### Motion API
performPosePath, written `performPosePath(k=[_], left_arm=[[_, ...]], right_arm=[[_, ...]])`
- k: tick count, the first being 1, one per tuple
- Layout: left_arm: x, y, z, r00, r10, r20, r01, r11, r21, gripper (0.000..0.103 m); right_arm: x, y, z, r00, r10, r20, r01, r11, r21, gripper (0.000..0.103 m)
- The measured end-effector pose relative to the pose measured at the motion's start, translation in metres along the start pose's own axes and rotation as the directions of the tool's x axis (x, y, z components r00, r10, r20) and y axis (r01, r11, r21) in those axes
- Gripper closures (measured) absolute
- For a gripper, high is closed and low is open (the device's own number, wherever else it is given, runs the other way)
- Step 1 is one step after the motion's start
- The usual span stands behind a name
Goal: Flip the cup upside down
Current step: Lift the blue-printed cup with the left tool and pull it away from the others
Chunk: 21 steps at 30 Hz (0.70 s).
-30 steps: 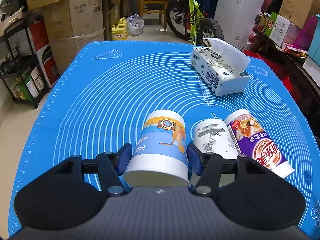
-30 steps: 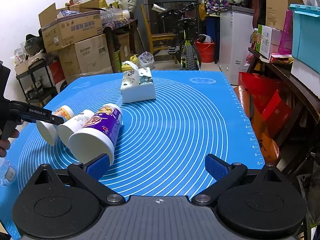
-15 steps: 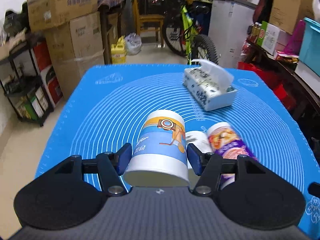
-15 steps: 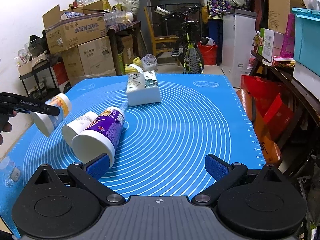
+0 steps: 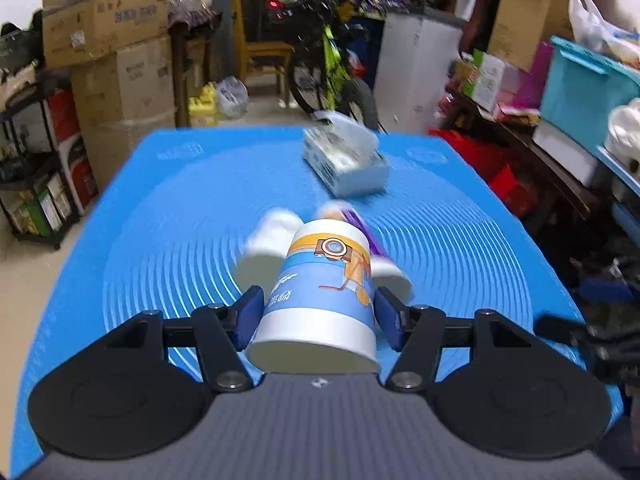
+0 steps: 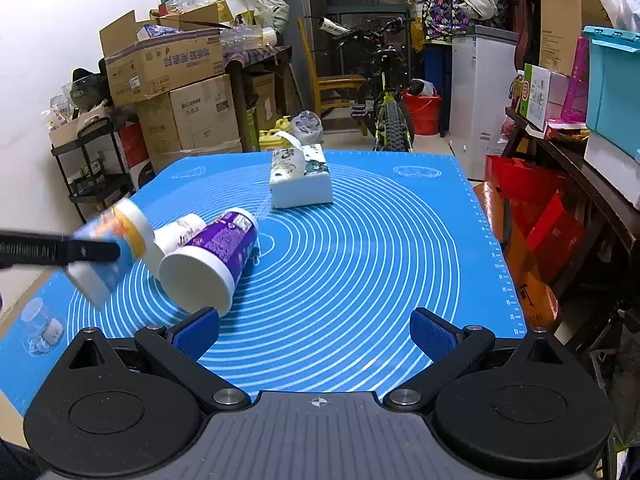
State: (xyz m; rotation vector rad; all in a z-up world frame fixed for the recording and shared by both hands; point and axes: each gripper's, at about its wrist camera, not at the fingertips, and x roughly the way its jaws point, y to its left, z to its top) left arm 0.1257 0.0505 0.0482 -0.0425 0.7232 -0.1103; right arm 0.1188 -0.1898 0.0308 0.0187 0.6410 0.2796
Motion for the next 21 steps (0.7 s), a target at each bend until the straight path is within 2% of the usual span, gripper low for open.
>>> performPosePath(k=[9, 21], left_arm=[[0.020, -0.034, -0.046, 0.984, -0.070, -0.166, 0.070, 0.998, -0.008, 0.041], [0.022, -0.036, -0.061, 0.983, -0.062, -0.172, 0.055, 0.998, -0.043, 0.040]], right_arm=[[-0.008, 0.001, -0.019, 0.999, -0.003, -0.041, 0.002, 1.000, -0.010, 0.002], [-0.005, -0.002, -0.033, 0.996, -0.016, -0.090, 0.017, 1.000, 0.006, 0.002]])
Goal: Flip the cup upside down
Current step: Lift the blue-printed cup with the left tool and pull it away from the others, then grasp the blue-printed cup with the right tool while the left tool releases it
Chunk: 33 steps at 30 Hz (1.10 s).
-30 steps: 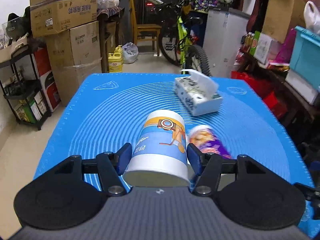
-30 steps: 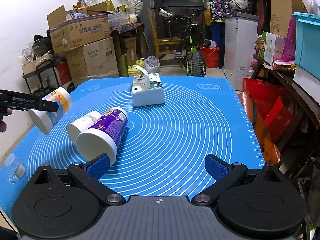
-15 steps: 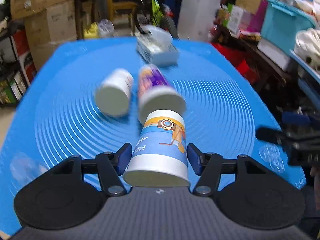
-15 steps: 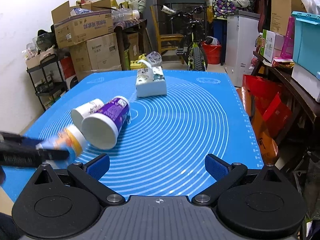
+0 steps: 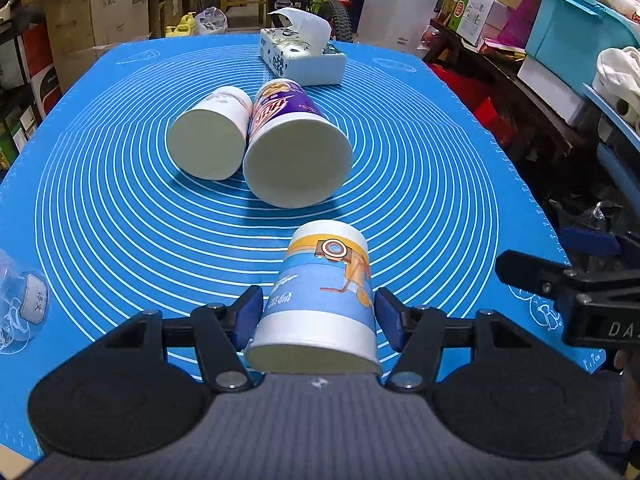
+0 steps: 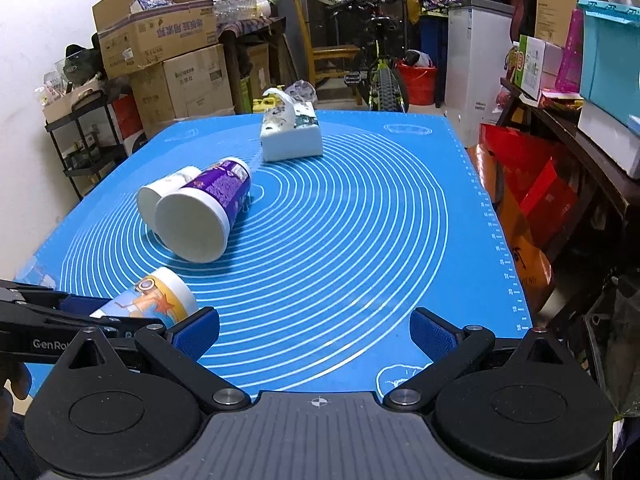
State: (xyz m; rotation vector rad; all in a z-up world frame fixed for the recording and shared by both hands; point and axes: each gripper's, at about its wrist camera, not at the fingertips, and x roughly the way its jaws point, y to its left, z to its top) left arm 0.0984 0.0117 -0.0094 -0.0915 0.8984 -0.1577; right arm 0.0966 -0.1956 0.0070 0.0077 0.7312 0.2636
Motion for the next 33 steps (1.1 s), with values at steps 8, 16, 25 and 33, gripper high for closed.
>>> performPosePath(k=[8, 16, 25, 33], left_arm=[[-0.002, -0.006, 0.000, 1.000, 0.017, 0.007, -0.017, 0.999, 0.032, 0.023], [-0.001, -0.009, 0.001, 1.000, 0.017, -0.008, -0.017, 0.999, 0.035, 0.023], [-0.014, -0.007, 0.004, 1.000, -0.002, 0.031, 0.001, 1.000, 0.010, 0.023], [-0.041, 0.015, 0.014, 0.988, 0.099, 0.121, -0.100, 0.995, 0.000, 0.013]], right_arm=[[0.001, 0.005, -0.004, 1.000, 0.004, -0.015, -0.004, 1.000, -0.005, 0.002], [0.000, 0.007, -0.004, 1.000, 0.006, -0.019, -0.006, 1.000, -0.015, 0.002], [-0.002, 0.008, -0.003, 1.000, 0.010, -0.014, -0.010, 1.000, -0.018, 0.002], [-0.006, 0.028, 0.013, 0.998, 0.059, -0.013, -0.059, 0.997, -0.048, 0.002]])
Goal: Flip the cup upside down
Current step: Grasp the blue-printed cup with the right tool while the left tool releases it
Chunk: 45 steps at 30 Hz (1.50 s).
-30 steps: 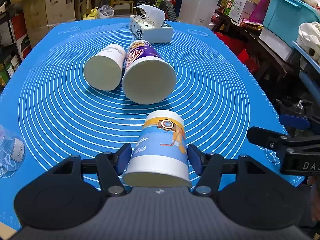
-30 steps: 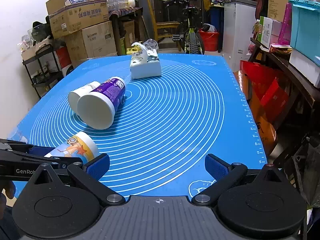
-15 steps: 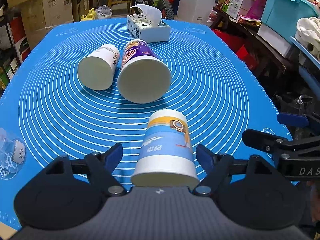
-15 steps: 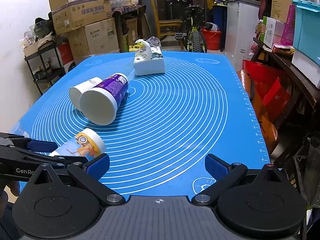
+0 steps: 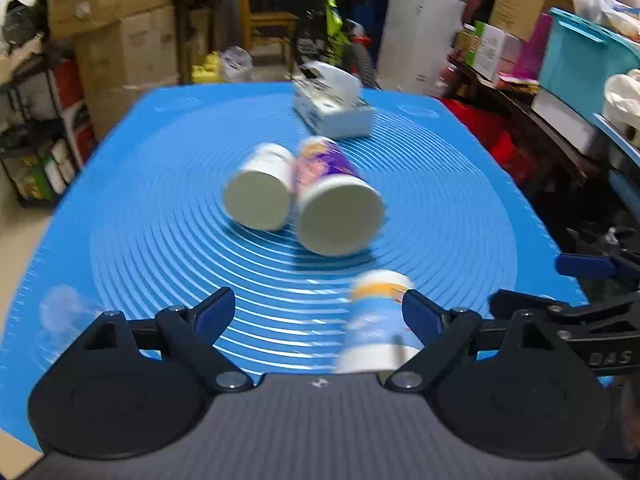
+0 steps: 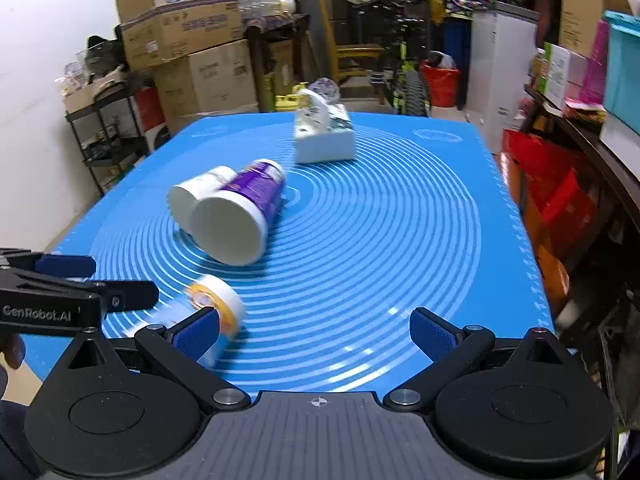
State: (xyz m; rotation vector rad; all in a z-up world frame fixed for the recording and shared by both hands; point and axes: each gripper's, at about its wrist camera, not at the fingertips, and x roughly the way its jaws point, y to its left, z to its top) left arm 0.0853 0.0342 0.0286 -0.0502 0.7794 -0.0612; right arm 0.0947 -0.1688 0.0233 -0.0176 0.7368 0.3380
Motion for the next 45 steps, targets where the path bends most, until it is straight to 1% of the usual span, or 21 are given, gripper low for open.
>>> performPosePath(k=[3, 5, 6, 11, 15, 19, 23, 25, 29, 30, 31, 32, 33, 36, 39, 41, 42, 45], left_arm=[[-0.001, 0.017, 0.003, 0.999, 0.034, 0.015, -0.034, 0.999, -0.035, 0.012], [0.001, 0.029, 0.004, 0.999, 0.040, 0.000, -0.040, 0.997, -0.060, 0.009], [0.003, 0.034, 0.004, 0.999, 0.041, -0.012, -0.042, 0.997, -0.066, 0.009], [0.010, 0.048, 0.002, 0.996, 0.075, -0.039, -0.077, 0.995, -0.056, 0.009], [0.013, 0.056, 0.002, 0.995, 0.097, -0.031, -0.099, 0.993, -0.063, 0.009], [0.013, 0.063, 0.004, 0.993, 0.116, -0.009, -0.116, 0.991, -0.067, 0.009], [0.013, 0.066, 0.007, 0.992, 0.130, 0.002, -0.130, 0.990, -0.060, 0.009], [0.015, 0.066, 0.007, 0.992, 0.129, -0.002, -0.129, 0.990, -0.055, 0.009], [0.016, 0.068, 0.004, 0.992, 0.122, -0.002, -0.122, 0.991, -0.059, 0.009], [0.016, 0.068, 0.003, 0.993, 0.122, -0.002, -0.122, 0.991, -0.064, 0.009], [0.017, 0.069, 0.003, 0.993, 0.121, 0.000, -0.121, 0.990, -0.071, 0.009], [0.017, 0.069, 0.002, 0.993, 0.121, 0.001, -0.120, 0.990, -0.078, 0.009], [0.018, 0.070, 0.001, 0.993, 0.118, 0.001, -0.117, 0.990, -0.083, 0.009], [0.017, 0.069, -0.001, 0.994, 0.110, 0.003, -0.109, 0.990, -0.094, 0.009], [0.016, 0.068, -0.001, 0.994, 0.107, 0.005, -0.106, 0.989, -0.099, 0.009], [0.015, 0.067, -0.002, 0.994, 0.110, 0.008, -0.108, 0.989, -0.100, 0.009], [0.014, 0.067, -0.002, 0.994, 0.110, 0.012, -0.109, 0.989, -0.102, 0.009], [0.011, 0.066, -0.002, 0.994, 0.107, 0.022, -0.104, 0.988, -0.113, 0.009]], right_arm=[[0.005, 0.011, 0.008, 0.999, 0.030, -0.014, -0.030, 0.999, -0.014, 0.003], [0.014, 0.018, 0.013, 0.998, 0.042, -0.050, -0.043, 0.999, -0.008, 0.003], [0.019, 0.021, 0.015, 0.996, 0.053, -0.076, -0.053, 0.999, 0.002, 0.003], [0.044, 0.035, 0.024, 0.983, 0.099, -0.155, -0.091, 0.994, 0.055, 0.003], [0.059, 0.040, 0.027, 0.970, 0.144, -0.198, -0.122, 0.985, 0.120, 0.004], [0.072, 0.045, 0.028, 0.962, 0.150, -0.227, -0.117, 0.981, 0.154, 0.006], [0.088, 0.048, 0.031, 0.948, 0.155, -0.278, -0.106, 0.977, 0.184, 0.014], [0.097, 0.047, 0.031, 0.938, 0.165, -0.305, -0.104, 0.972, 0.209, 0.015], [0.109, 0.042, 0.026, 0.908, 0.245, -0.340, -0.146, 0.945, 0.291, 0.019], [0.110, 0.042, 0.025, 0.907, 0.247, -0.340, -0.146, 0.944, 0.297, 0.020], [0.109, 0.043, 0.025, 0.911, 0.244, -0.332, -0.148, 0.946, 0.289, 0.022], [0.110, 0.044, 0.025, 0.910, 0.240, -0.337, -0.147, 0.949, 0.280, 0.025], [0.110, 0.045, 0.025, 0.912, 0.238, -0.334, -0.148, 0.951, 0.273, 0.030], [0.109, 0.042, 0.024, 0.910, 0.258, -0.326, -0.169, 0.946, 0.277, 0.032], [0.104, 0.040, 0.022, 0.916, 0.259, -0.305, -0.173, 0.944, 0.283, 0.033], [0.099, 0.039, 0.022, 0.931, 0.238, -0.278, -0.162, 0.949, 0.271, 0.037], [0.093, 0.038, 0.023, 0.941, 0.226, -0.252, -0.159, 0.952, 0.262, 0.038], [0.077, 0.034, 0.026, 0.972, 0.167, -0.166, -0.131, 0.969, 0.211, 0.039]])
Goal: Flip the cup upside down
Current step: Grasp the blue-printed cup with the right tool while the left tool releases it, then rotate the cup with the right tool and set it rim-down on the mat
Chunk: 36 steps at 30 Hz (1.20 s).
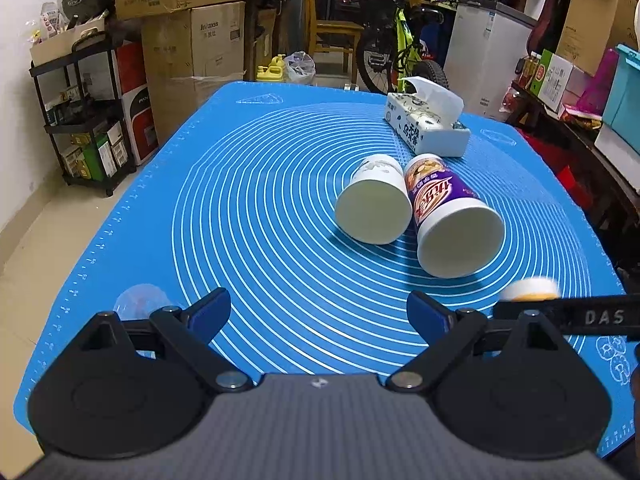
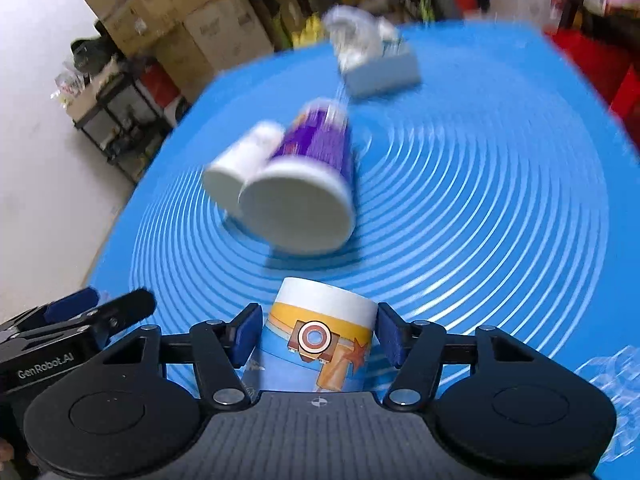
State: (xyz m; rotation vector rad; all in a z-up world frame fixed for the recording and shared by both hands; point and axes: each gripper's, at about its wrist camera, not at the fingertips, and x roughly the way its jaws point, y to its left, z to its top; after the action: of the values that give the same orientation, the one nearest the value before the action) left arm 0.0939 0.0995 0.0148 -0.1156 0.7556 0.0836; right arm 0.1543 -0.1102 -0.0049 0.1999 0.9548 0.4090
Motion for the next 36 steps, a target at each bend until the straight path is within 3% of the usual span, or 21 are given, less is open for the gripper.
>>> performPosePath(k=[4, 7, 9, 13, 20, 29, 34, 36], left_arm=[[0.000, -0.003, -0.001, 1.000, -0.004, -0.004, 0.004, 1.000, -0.007, 0.009], [-0.001, -0.005, -0.001, 1.000, -0.007, 0.000, 0.007, 1.000, -0.009, 0.009], [-0.002, -0.008, -0.001, 1.000, -0.012, 0.004, 0.012, 1.000, -0.014, 0.009], [-0.003, -0.017, -0.003, 0.999, -0.033, 0.002, 0.033, 0.999, -0.011, 0.009], [-0.004, -0.032, -0.011, 0.999, -0.051, -0.007, 0.051, 0.998, 0.037, 0.009], [-0.009, -0.043, -0.024, 0.998, -0.059, 0.018, 0.058, 0.996, 0.061, 0.009], [-0.012, -0.046, -0.031, 0.996, -0.091, -0.001, 0.091, 0.995, 0.042, 0.009], [-0.014, -0.047, -0.033, 0.996, -0.091, -0.002, 0.091, 0.995, 0.044, 0.009]], right_arm=[[-0.010, -0.008, -0.001, 0.998, -0.011, 0.068, 0.012, 1.000, -0.018, 0.039], [-0.021, -0.008, -0.002, 0.984, -0.035, 0.176, 0.048, 0.997, -0.066, 0.039], [-0.027, -0.007, -0.006, 0.960, -0.070, 0.270, 0.101, 0.990, -0.102, 0.039], [-0.028, -0.004, -0.019, 0.887, -0.144, 0.439, 0.250, 0.948, -0.195, 0.039], [-0.019, -0.005, -0.037, 0.855, -0.189, 0.483, 0.336, 0.911, -0.238, 0.039], [-0.042, -0.015, -0.059, 0.881, -0.146, 0.450, 0.270, 0.936, -0.225, 0.041], [-0.045, -0.020, -0.066, 0.917, -0.106, 0.385, 0.204, 0.953, -0.222, 0.042], [-0.046, -0.020, -0.069, 0.922, -0.102, 0.374, 0.196, 0.955, -0.224, 0.042]])
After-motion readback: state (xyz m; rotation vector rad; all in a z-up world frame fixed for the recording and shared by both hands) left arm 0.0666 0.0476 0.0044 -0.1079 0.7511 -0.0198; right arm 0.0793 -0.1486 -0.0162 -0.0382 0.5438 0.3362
